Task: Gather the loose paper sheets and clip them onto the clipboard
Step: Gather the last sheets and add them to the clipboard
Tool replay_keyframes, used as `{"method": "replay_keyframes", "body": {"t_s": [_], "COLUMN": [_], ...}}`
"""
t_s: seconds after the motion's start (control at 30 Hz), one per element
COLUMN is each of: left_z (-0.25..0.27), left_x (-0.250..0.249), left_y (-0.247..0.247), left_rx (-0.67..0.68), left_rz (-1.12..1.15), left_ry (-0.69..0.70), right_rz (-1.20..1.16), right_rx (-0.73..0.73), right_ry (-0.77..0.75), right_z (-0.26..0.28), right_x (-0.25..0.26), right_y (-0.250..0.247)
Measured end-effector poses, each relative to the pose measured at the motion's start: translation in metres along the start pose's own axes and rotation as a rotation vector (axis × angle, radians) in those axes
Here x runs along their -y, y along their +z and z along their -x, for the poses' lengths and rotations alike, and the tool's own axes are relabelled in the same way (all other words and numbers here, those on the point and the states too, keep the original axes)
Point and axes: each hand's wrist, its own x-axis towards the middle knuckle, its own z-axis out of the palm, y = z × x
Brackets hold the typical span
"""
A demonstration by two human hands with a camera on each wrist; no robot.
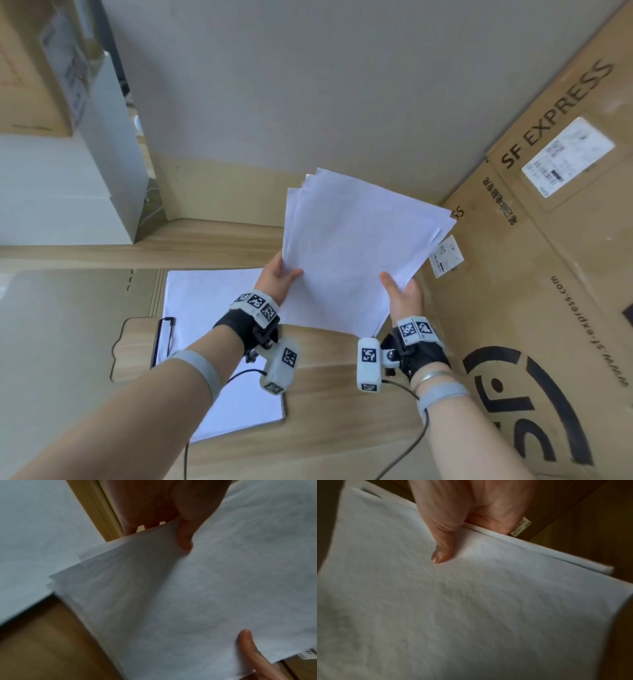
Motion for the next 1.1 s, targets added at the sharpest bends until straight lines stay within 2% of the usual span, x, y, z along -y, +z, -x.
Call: {"method": "replay_keyframes", "body": {"t_s": [0.2, 0.33, 0.5, 0.57, 0.67, 0.77, 0.87, 0.97, 1.1], "left_z": [-0.011, -0.018, -0.019, -0.021, -0.026, -0.029, -0.028, -0.031, -0.032], "left_x": [-0.028, -0.031, -0.042, -0.038, -0.022, -0.011, -0.003, 0.009, 0.017], "left_y": [0.019, 0.019, 0.023, 0.022, 0.021, 0.020, 0.016, 0.013, 0.011], "left_rx": [0.104, 0.104, 0.114, 0.098, 0.063, 0.041, 0.090, 0.090, 0.061], "left_rz": [0.085, -0.019, 0.007, 0.051, -0.036, 0.001, 0.061, -0.033, -0.068], "left_ry": [0.062, 0.118, 0.205, 0.183, 0.073, 0.080, 0.039, -0.024, 0.005], "right_rz": [-0.136, -0.109, -0.118, -0.111, -0.002, -0.019, -0.005, 0.046, 0.000], "right_rx": [0.015, 0.078, 0.011, 0.028, 0.124, 0.090, 0.090, 0.146, 0.115], "right_ry": [0.019, 0.011, 0.014, 0.048, 0.094, 0.090, 0.116, 0.131, 0.118], "right_z": [0.003, 0.003, -0.003, -0.006, -0.002, -0.005, -0.005, 0.000, -0.003], "right_x": [0.012, 0.012, 0.014, 0.010, -0.001, -0.003, -0.008, -0.018, -0.026], "right_y": [-0.022, -0.024, -0.024, -0.021, -0.014, -0.013, -0.012, -0.009, -0.008]}}
